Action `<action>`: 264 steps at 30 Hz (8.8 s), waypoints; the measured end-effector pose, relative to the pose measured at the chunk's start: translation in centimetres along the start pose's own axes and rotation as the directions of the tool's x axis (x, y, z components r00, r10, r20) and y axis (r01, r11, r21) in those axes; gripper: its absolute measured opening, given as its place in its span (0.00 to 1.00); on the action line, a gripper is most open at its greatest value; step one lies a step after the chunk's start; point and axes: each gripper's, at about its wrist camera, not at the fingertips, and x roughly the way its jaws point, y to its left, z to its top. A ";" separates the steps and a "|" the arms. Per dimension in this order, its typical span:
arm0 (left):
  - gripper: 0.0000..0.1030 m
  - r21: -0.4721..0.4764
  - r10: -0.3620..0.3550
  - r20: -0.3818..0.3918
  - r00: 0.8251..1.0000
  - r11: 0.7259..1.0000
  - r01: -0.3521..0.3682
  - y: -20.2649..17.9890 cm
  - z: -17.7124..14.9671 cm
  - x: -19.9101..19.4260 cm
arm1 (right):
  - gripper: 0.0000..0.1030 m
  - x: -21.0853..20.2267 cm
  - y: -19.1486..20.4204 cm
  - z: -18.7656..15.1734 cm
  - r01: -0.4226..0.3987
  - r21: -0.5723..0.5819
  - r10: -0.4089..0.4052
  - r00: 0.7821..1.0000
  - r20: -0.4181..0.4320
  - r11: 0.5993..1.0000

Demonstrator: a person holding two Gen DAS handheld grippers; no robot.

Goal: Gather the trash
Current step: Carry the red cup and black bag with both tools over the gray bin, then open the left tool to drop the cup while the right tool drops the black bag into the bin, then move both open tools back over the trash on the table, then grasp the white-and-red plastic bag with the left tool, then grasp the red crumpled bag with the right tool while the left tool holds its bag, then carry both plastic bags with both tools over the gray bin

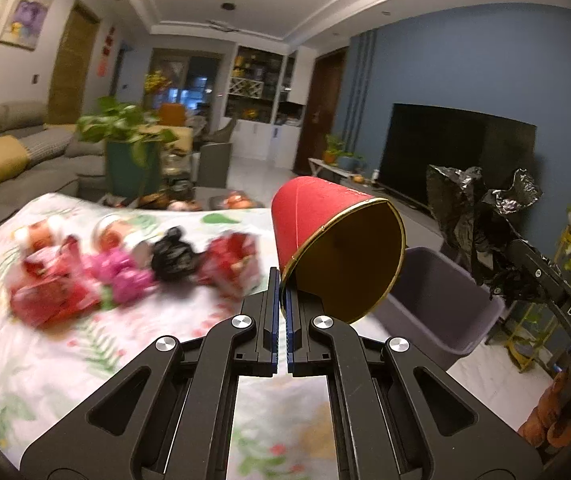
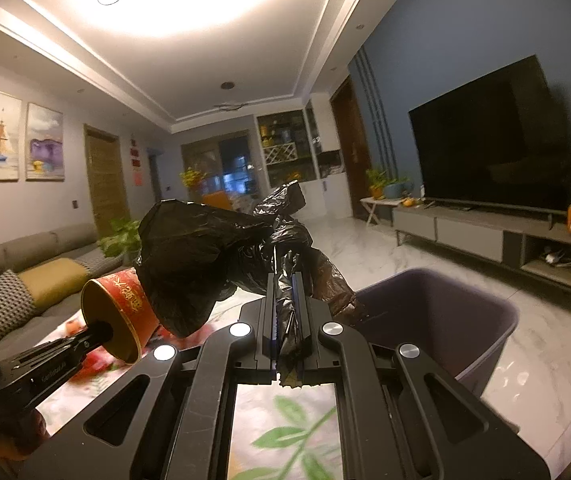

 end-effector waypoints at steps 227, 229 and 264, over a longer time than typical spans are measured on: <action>0.00 -0.180 0.298 0.068 0.952 0.942 -0.282 17.3 0.0 -5.4 | 0.14 9.5 12.7 -3.1 -0.137 -0.095 0.117 0.975 -0.187 0.986; 0.00 -0.172 0.286 0.071 0.955 0.947 -0.271 16.5 0.0 -5.5 | 0.14 8.6 12.2 -2.6 -0.133 -0.094 0.115 0.978 -0.174 0.987; 0.00 0.113 -0.120 0.074 0.990 0.987 0.111 -7.2 2.4 3.2 | 0.14 3.6 -3.7 1.9 0.170 -0.051 -0.172 0.985 -0.031 0.984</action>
